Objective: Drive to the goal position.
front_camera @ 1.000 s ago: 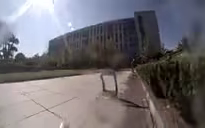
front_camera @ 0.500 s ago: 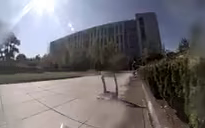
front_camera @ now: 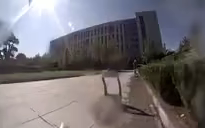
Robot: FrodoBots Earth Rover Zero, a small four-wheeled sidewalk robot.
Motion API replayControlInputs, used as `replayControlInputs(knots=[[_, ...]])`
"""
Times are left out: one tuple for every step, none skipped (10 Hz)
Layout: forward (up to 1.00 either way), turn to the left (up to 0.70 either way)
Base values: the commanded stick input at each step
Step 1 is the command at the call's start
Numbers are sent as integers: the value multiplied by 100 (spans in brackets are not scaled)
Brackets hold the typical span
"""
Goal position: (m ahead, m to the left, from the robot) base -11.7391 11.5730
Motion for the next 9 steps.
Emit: replayControlInputs(knots=[[70,0],[70,0],[70,0],[70,0],[70,0],[70,0],[70,0],[70,-18],[70,-33]])
